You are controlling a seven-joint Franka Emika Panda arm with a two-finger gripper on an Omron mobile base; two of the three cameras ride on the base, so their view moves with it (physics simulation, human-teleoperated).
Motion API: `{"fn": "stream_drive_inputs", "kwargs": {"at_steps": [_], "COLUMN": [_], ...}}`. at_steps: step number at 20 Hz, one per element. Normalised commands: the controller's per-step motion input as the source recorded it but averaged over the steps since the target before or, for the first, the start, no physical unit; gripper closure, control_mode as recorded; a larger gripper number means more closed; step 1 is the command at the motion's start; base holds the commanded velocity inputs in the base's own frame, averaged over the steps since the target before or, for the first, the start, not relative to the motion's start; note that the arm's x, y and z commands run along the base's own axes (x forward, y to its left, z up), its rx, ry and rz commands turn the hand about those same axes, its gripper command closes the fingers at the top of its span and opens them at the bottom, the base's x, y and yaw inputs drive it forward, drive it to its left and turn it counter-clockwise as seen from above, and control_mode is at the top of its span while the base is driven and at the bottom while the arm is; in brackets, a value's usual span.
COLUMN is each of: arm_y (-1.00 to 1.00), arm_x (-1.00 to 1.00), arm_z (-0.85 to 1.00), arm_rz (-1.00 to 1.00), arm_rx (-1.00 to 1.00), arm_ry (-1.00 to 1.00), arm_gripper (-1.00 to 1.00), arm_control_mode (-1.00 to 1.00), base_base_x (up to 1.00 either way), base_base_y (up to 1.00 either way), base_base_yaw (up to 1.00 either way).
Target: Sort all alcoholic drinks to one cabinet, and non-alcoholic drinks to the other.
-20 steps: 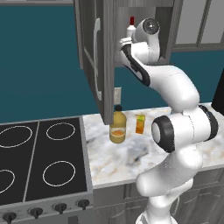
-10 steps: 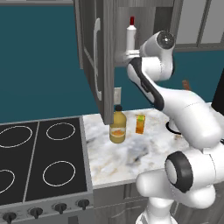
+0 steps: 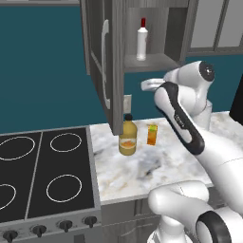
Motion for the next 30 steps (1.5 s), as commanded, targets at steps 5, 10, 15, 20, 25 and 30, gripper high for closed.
{"fn": "stream_drive_inputs", "kwargs": {"at_steps": [5, 10, 15, 20, 25, 30], "arm_y": [-0.04, -0.01, 0.00, 0.00, 0.00, 0.00], "arm_x": [-0.02, 0.23, 0.44, 0.46, 0.31, 0.20], "arm_z": [-0.59, -0.45, -0.35, -0.50, -0.43, -0.29], "arm_rz": [0.45, 0.44, 0.33, 0.30, 0.29, 0.15], "arm_rx": [0.10, 0.01, 0.00, 0.00, 0.00, 0.00], "arm_ry": [0.04, 0.09, 0.12, 0.00, -0.01, -0.05], "arm_gripper": [-1.00, -1.00, -1.00, -1.00, -1.00, -1.00], "arm_control_mode": [-1.00, -1.00, -1.00, -1.00, -1.00, -1.00], "base_base_x": [0.00, 0.00, 0.00, 0.00, 0.00, 0.00], "base_base_y": [0.00, 0.00, 0.00, 0.00, 0.00, 0.00], "base_base_yaw": [0.00, 0.00, 0.00, 0.00, 0.00, 0.00]}}
